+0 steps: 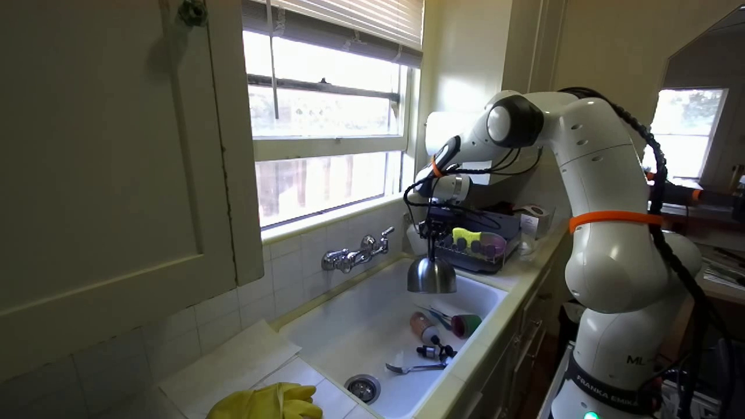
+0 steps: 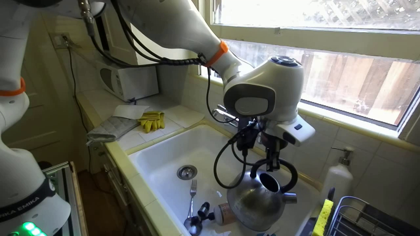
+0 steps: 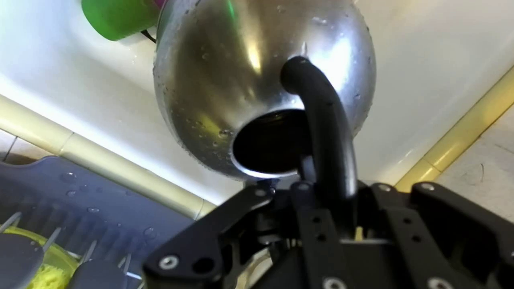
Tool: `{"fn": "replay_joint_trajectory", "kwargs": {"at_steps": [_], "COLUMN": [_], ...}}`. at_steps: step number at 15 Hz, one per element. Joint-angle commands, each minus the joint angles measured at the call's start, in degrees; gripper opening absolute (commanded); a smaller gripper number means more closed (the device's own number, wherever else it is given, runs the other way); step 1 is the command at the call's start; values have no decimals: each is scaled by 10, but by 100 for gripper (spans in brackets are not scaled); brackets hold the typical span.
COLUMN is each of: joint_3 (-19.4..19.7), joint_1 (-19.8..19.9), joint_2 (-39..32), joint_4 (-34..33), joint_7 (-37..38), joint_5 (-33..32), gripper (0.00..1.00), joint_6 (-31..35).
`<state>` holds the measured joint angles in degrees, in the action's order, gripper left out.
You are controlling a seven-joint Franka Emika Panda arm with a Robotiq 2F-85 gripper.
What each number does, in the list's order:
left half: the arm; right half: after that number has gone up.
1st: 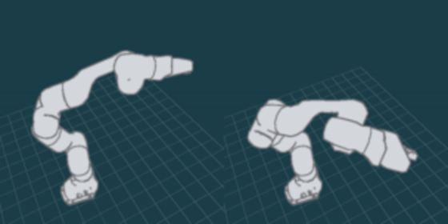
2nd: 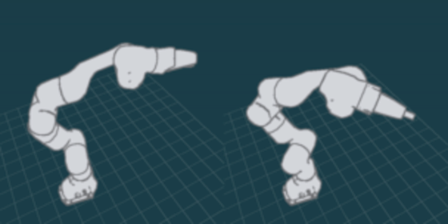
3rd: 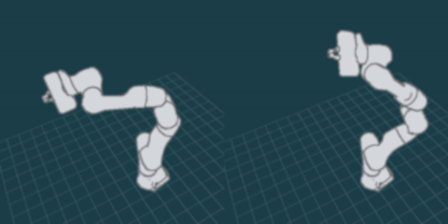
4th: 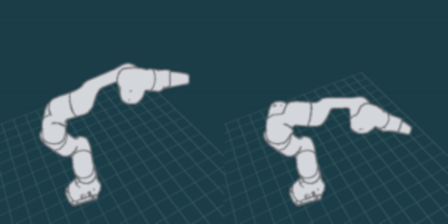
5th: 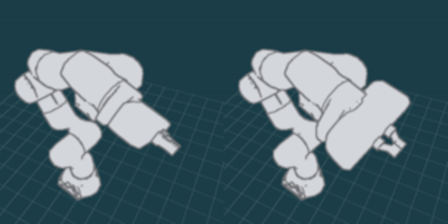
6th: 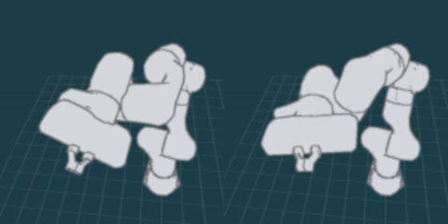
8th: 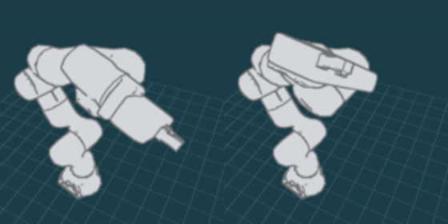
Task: Put the silver kettle in the sink.
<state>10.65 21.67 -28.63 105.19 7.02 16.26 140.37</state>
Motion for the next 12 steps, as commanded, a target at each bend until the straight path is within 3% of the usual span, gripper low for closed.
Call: {"fn": "replay_joint_trajectory", "kwargs": {"at_steps": [1, 7, 12], "joint_3": [0, -9, 4], "joint_1": [-4, -7, -32], "joint_2": [-15, -44, -75], "joint_4": [-6, -9, -24], "joint_7": [-4, 8, 78], "joint_5": [5, 10, 4], "gripper": [2, 2, 2], "joint_6": [21, 68, 89]}}
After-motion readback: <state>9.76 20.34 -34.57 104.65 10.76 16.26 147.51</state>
